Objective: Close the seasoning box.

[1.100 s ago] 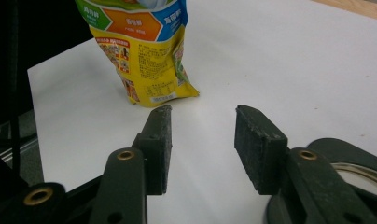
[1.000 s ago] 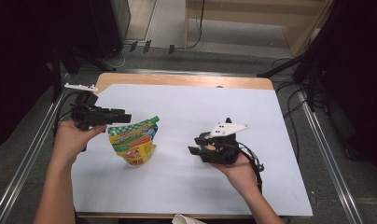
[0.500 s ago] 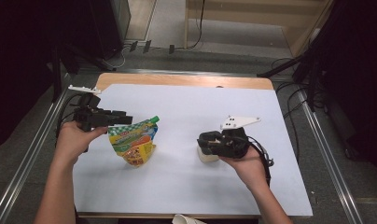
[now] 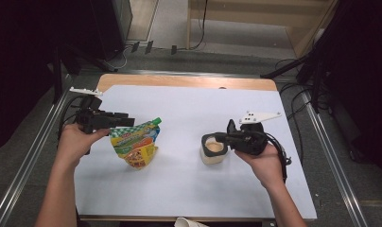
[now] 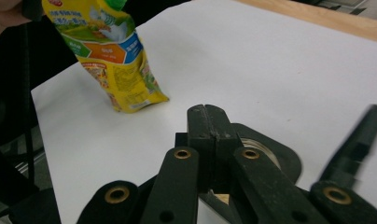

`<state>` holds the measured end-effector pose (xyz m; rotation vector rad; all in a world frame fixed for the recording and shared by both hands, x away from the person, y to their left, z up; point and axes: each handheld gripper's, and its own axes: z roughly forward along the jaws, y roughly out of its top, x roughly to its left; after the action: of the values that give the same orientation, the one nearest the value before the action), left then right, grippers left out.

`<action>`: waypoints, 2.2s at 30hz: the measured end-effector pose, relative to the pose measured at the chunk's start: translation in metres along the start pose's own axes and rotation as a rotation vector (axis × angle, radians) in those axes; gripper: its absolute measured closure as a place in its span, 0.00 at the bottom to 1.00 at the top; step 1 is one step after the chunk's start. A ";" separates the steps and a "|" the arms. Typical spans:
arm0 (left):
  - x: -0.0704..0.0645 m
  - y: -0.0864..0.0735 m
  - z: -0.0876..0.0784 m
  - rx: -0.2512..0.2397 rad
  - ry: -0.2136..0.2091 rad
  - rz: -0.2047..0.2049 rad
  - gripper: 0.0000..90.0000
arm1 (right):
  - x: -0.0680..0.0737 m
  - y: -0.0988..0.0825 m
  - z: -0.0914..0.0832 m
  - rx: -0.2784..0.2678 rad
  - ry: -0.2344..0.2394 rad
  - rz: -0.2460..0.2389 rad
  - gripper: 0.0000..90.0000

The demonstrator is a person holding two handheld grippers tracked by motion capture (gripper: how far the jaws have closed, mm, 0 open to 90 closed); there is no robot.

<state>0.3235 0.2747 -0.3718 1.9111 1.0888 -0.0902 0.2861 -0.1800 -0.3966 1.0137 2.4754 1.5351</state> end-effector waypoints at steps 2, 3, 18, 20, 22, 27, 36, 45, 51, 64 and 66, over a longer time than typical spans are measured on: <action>0.000 0.000 -0.001 -0.001 -0.001 -0.001 0.50 | -0.001 0.001 -0.002 -0.004 -0.003 0.001 1.00; 0.000 0.000 -0.001 -0.001 0.000 -0.002 0.50 | -0.003 0.002 -0.007 -0.012 -0.012 0.002 1.00; 0.004 -0.002 -0.002 0.008 0.006 -0.011 0.49 | -0.020 0.004 -0.039 -0.059 -0.079 0.031 1.00; 0.004 -0.002 -0.002 0.005 0.009 -0.010 0.49 | -0.022 0.004 -0.043 -0.066 -0.096 0.033 1.00; 0.005 -0.002 -0.003 0.003 0.009 -0.012 0.49 | -0.025 0.004 -0.047 -0.079 -0.109 0.039 1.00; 0.005 -0.002 -0.003 0.001 0.010 -0.012 0.49 | -0.034 -0.001 -0.050 -0.078 -0.140 0.068 1.00; 0.005 -0.003 -0.003 0.000 0.009 -0.013 0.49 | -0.041 -0.011 -0.034 -0.028 -0.132 0.098 1.00; 0.006 -0.003 -0.004 -0.002 0.016 -0.012 0.50 | -0.039 -0.014 -0.021 -0.001 -0.116 0.094 1.00; 0.005 -0.003 -0.003 -0.002 0.010 -0.020 0.49 | -0.039 -0.017 -0.013 0.004 -0.070 0.111 1.00; 0.006 -0.003 -0.001 0.007 0.016 -0.018 0.48 | -0.027 -0.022 0.012 0.053 -0.054 0.067 1.00; 0.006 -0.003 -0.001 0.006 0.018 -0.019 0.48 | -0.026 -0.022 0.012 0.053 -0.052 0.063 1.00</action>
<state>0.3245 0.2800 -0.3761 1.9104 1.1207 -0.0870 0.3005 -0.1911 -0.4280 1.1359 2.4845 1.4466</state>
